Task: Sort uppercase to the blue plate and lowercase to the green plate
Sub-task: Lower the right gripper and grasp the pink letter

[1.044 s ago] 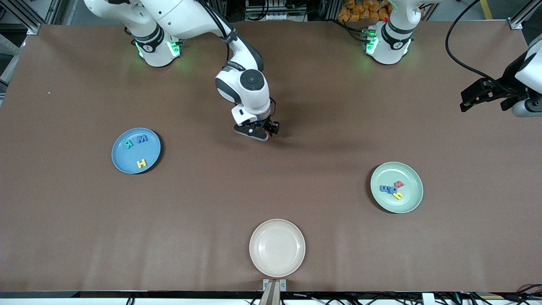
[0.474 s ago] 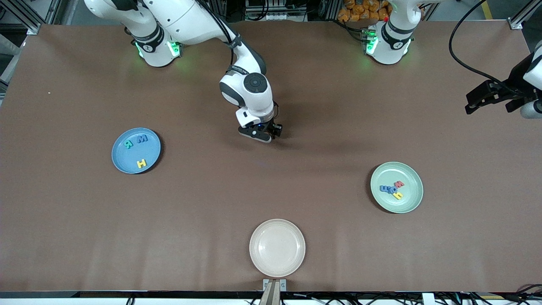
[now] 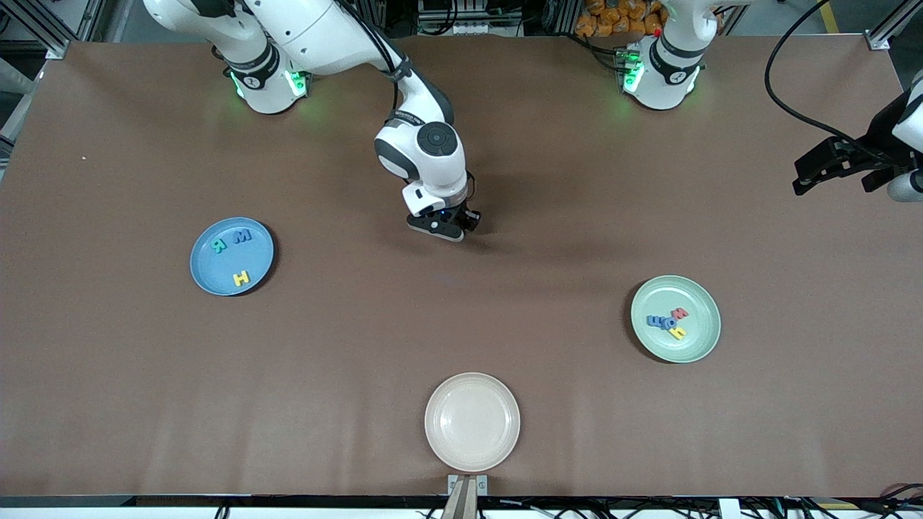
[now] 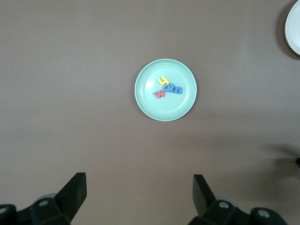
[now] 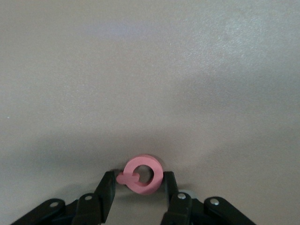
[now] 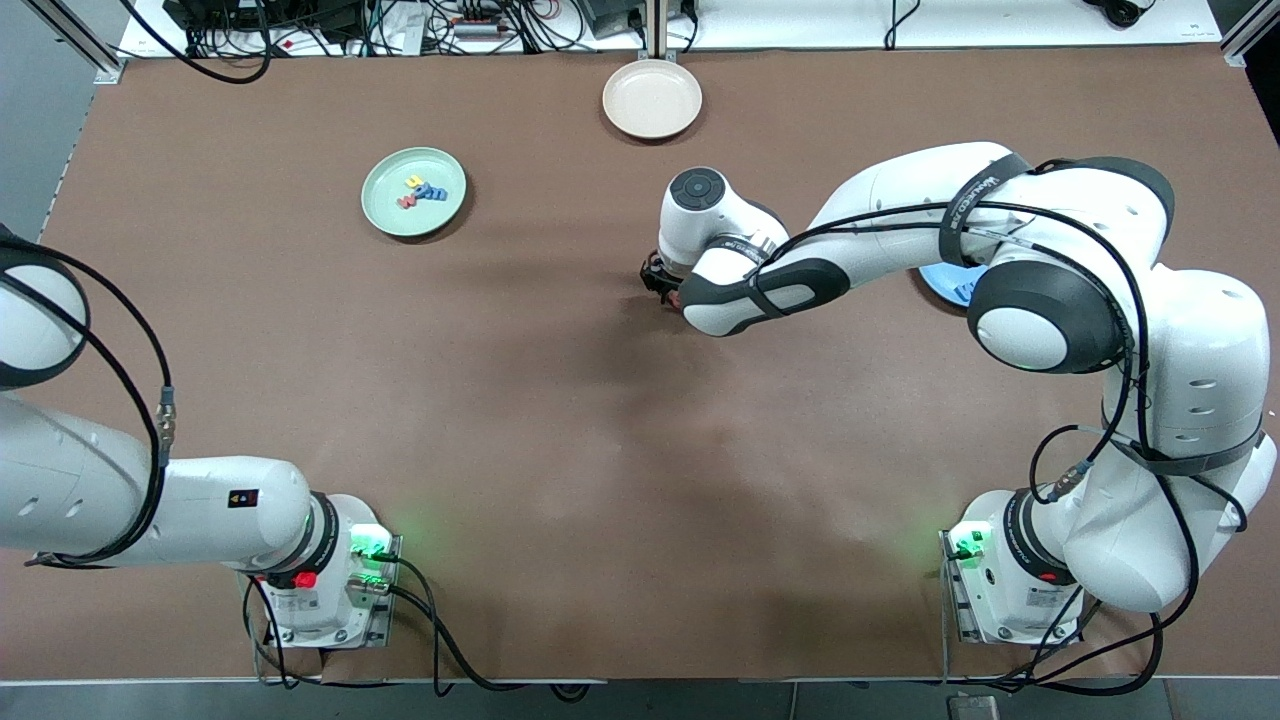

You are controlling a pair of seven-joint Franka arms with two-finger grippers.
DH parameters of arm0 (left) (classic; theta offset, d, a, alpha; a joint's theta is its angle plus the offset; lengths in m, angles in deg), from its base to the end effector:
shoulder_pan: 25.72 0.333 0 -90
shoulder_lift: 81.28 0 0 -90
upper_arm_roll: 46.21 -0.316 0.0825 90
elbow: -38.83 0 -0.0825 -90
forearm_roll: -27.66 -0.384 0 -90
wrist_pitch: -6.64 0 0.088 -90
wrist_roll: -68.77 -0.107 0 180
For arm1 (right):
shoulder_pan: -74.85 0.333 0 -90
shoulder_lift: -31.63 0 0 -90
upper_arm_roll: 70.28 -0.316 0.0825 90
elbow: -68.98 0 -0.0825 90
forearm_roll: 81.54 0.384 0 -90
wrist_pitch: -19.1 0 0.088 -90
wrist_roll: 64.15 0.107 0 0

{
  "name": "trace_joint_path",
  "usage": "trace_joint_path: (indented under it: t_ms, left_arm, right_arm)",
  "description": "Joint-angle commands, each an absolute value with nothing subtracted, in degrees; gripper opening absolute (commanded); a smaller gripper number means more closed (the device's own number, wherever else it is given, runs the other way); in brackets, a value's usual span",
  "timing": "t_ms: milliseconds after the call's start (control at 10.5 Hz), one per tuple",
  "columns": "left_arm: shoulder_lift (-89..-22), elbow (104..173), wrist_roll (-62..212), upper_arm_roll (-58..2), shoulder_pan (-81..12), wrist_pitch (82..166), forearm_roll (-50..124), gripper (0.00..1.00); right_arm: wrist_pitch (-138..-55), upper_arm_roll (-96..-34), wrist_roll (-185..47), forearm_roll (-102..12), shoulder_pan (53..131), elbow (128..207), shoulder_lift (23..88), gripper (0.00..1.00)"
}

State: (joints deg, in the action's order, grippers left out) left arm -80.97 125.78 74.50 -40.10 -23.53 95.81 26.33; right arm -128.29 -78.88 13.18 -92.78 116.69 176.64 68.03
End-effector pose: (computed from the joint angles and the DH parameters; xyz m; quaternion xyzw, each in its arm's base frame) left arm 0.5542 -0.0353 0.6453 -0.9997 -0.0162 -0.0176 0.0099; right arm 0.4094 0.4932 0.1784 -0.9850 0.1688 -0.0259 0.0263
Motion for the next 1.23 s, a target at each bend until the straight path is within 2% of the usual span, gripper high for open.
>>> trace_joint_path:
  t_ms: [0, 190, 664, 1139]
  left_arm:
    - [-80.93, 125.22, 73.17, -39.88, -22.99, 96.29, 26.87, 1.00]
    - [-80.93, 125.31, 73.17, -39.88, -22.99, 96.37, 26.87, 1.00]
    - [-81.11, 125.22, 73.26, -39.88, -22.91, 96.37, 27.14, 1.00]
    - [-81.19, 125.31, 73.43, -39.88, -22.64, 96.37, 27.14, 1.00]
  right_arm:
    - [-128.82, -78.19, 14.95, -94.98, 117.74, 175.68, 69.25, 0.43]
    - [-128.91, -78.10, 15.04, -95.94, 117.83, 175.68, 69.25, 0.38]
    - [-128.47, -78.10, 14.26, -96.30, 117.13, 175.60, 68.99, 0.37]
    - [-122.76, -78.19, 0.84, -96.83, 110.64, 177.34, 64.68, 0.36]
